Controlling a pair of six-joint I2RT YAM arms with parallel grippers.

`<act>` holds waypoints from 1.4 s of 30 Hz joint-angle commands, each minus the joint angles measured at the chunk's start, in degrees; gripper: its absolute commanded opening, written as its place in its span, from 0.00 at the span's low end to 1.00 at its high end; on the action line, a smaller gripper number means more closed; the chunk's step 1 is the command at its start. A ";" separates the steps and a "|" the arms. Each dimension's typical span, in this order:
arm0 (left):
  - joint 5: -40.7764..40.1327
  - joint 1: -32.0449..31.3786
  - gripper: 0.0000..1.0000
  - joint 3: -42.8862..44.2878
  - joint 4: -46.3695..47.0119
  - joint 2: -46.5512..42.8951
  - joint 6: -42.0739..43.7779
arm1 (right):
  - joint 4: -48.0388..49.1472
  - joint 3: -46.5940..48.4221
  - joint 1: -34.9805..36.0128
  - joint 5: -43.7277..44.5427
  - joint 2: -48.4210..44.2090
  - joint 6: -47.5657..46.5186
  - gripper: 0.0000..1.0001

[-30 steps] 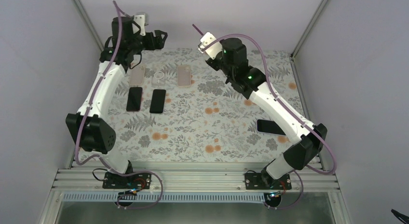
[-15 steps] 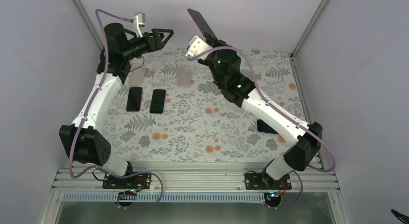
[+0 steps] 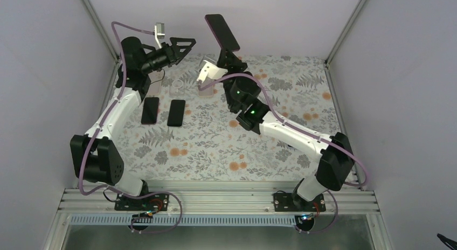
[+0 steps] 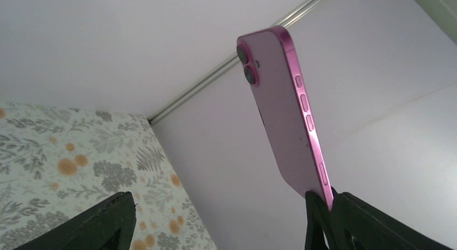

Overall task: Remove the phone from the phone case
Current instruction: Place the phone at the center of the board.

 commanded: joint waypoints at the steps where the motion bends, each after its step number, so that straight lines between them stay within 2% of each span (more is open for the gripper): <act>1: 1.88 -0.97 0.90 -1.64 7.62 -2.31 -4.51 | 13.22 -1.27 1.83 1.62 1.00 -8.17 0.04; 12: 1.76 -4.17 0.88 -1.71 6.56 -2.50 -3.23 | 15.59 -2.49 4.07 3.05 3.05 -11.68 0.04; 21: 1.73 -4.42 0.83 -3.25 7.10 -1.58 -4.76 | 20.36 -4.97 5.46 3.68 4.36 -16.99 0.04; 30: -0.48 -4.88 0.69 -4.89 4.61 -1.08 -4.98 | 25.61 -7.48 6.66 4.22 5.30 -20.34 0.04; 38: -0.41 -5.35 0.64 -5.82 6.26 -0.77 -7.04 | 29.00 -9.22 7.78 5.15 7.59 -23.25 0.04; 42: -0.31 -5.68 0.55 -6.03 6.72 -0.82 -7.20 | 30.44 -9.58 8.48 5.46 8.45 -24.51 0.04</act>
